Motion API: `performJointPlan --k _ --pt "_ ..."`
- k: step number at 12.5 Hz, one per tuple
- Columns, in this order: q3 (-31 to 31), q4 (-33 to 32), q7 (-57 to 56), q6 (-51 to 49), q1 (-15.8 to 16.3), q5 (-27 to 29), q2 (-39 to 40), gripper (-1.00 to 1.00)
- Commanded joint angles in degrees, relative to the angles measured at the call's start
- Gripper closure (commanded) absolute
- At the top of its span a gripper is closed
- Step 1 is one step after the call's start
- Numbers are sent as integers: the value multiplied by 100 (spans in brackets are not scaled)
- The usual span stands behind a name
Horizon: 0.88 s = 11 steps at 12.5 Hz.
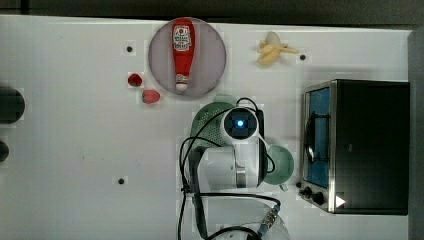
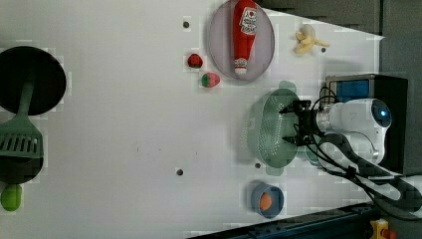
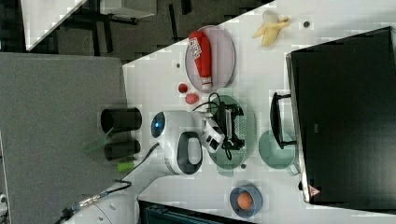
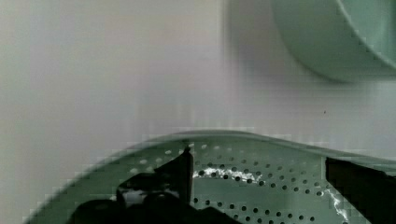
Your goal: Drag strainer left to right.
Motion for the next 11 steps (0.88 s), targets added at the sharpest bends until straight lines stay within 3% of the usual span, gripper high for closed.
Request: performJointPlan --k 1,3,7,11 --pt "-209 51 -416 130 -96 71 -155 -100" --pt "-87 57 -713 115 -92 71 -272 -100" --pt "296 108 -2513 -661 -89 118 -1274 -100" --pt "510 507 -3068 -2408 -83 973 -2621 -100"
